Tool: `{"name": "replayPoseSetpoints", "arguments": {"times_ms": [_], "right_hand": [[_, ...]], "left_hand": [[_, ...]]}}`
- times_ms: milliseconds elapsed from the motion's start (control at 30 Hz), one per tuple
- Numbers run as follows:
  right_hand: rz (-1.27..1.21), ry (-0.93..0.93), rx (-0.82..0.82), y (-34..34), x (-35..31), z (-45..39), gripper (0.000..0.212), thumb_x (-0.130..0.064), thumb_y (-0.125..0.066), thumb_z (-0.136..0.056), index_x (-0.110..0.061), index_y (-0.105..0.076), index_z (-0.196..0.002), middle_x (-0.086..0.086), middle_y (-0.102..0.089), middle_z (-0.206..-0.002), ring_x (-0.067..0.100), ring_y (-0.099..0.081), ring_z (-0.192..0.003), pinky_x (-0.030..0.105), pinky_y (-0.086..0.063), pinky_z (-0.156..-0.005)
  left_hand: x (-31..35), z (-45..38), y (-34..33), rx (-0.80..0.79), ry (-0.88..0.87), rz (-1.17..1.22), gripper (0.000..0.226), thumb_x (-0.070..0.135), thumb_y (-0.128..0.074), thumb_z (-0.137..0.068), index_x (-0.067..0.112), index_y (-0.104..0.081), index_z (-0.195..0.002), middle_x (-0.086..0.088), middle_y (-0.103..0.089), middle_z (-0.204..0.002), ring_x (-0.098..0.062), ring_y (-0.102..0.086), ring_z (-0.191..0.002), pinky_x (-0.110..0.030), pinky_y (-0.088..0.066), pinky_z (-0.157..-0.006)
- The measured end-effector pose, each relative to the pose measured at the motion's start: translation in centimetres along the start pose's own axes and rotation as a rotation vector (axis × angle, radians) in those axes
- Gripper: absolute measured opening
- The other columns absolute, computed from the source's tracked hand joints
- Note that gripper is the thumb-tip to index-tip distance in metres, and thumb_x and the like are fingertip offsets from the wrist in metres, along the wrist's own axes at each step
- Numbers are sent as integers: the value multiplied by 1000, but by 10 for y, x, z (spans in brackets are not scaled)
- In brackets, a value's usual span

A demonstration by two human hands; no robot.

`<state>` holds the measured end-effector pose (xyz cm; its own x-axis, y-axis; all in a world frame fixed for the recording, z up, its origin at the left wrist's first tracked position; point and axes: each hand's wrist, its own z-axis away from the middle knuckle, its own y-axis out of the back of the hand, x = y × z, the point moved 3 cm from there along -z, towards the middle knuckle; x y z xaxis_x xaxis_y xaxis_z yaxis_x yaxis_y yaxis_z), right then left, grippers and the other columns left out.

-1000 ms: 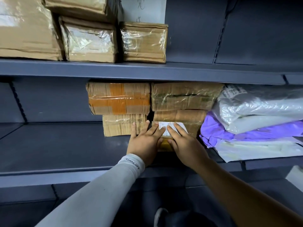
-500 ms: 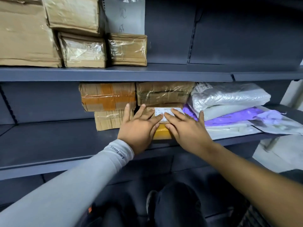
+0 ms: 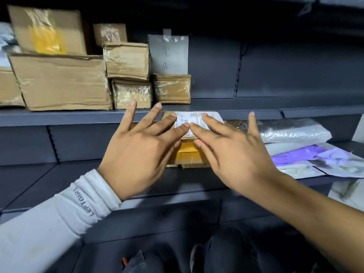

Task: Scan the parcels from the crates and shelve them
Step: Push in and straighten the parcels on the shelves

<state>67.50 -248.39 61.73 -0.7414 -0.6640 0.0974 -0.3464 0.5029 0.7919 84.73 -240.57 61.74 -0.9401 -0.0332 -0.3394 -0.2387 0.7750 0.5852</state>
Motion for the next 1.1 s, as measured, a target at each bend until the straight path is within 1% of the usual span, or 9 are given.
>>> {"name": "replayPoseSetpoints", "arguments": {"times_ms": [67, 133, 300, 367, 467, 733, 900, 1000, 1100], "right_hand": [[-23, 33, 79, 14, -4, -3, 57, -52, -25, -102, -35, -61, -142, 4, -60, -149, 36, -74, -103, 80, -21, -112], [-27, 52, 118, 29, -9, -10, 53, -50, -30, -104, -33, -62, -142, 4, -60, -148, 36, -73, -107, 81, -25, -110], [-31, 27, 110, 72, -23, -48, 50, -53, -30, -106, -42, -47, -152, -5, -43, -162, 31, -60, -132, 73, -14, -120], [-34, 27, 116, 85, -28, -69, 48, -52, -29, -109, -44, -41, -154, -9, -36, -166, 31, -54, -137, 70, -12, -122], [-85, 41, 174, 100, -35, -99, 44, -50, -31, -110, -43, -44, -152, -8, -35, -166, 29, -49, -141, 69, -10, -122], [-167, 97, 266, 122, -62, -169, 39, -47, -36, -111, -41, -52, -146, -6, -40, -164, 31, -45, -144, 71, -13, -120], [-200, 113, 287, 126, -77, -204, 37, -45, -36, -111, -37, -57, -140, -5, -47, -155, 31, -50, -138, 68, -18, -120], [-214, 97, 277, 118, -84, -225, 37, -46, -35, -110, -37, -57, -139, -4, -43, -157, 33, -52, -135, 68, -22, -119], [-260, 71, 273, 105, -87, -241, 36, -47, -37, -110, -39, -57, -138, -4, -41, -157, 35, -53, -131, 61, -32, -116]], "left_hand": [[-6, -3, 19, 35, 6, -26, 47, 43, -35, -108, 30, -60, -145, -4, -61, -147, -36, -45, -146, -69, -18, -121], [-13, -10, 34, 42, 18, -50, 48, 45, -34, -108, 31, -59, -146, -3, -60, -148, -36, -43, -147, -70, -19, -121], [-44, -38, 60, 38, 94, -73, 50, 49, -27, -108, 38, -51, -150, 1, -55, -153, -33, -40, -150, -67, -12, -124], [-59, -53, 69, 46, 132, -79, 50, 50, -26, -108, 40, -48, -152, 2, -53, -156, -33, -37, -151, -68, -9, -124], [-83, -71, 79, 61, 165, -101, 51, 51, -23, -108, 40, -44, -154, 2, -49, -158, -34, -35, -153, -67, -6, -124], [-142, -104, 100, 113, 224, -167, 52, 52, -22, -108, 40, -42, -154, 2, -50, -158, -36, -34, -152, -68, -4, -123], [-173, -114, 101, 154, 268, -177, 53, 51, -22, -106, 40, -42, -154, 1, -51, -157, -35, -33, -153, -64, -6, -124], [-187, -117, 89, 160, 315, -159, 55, 52, -22, -106, 41, -36, -157, -1, -48, -159, -33, -32, -154, -61, -9, -125], [-195, -115, 71, 163, 335, -156, 58, 54, -29, -106, 43, -23, -162, -3, -34, -168, -31, -27, -156, -60, -11, -126]]}}
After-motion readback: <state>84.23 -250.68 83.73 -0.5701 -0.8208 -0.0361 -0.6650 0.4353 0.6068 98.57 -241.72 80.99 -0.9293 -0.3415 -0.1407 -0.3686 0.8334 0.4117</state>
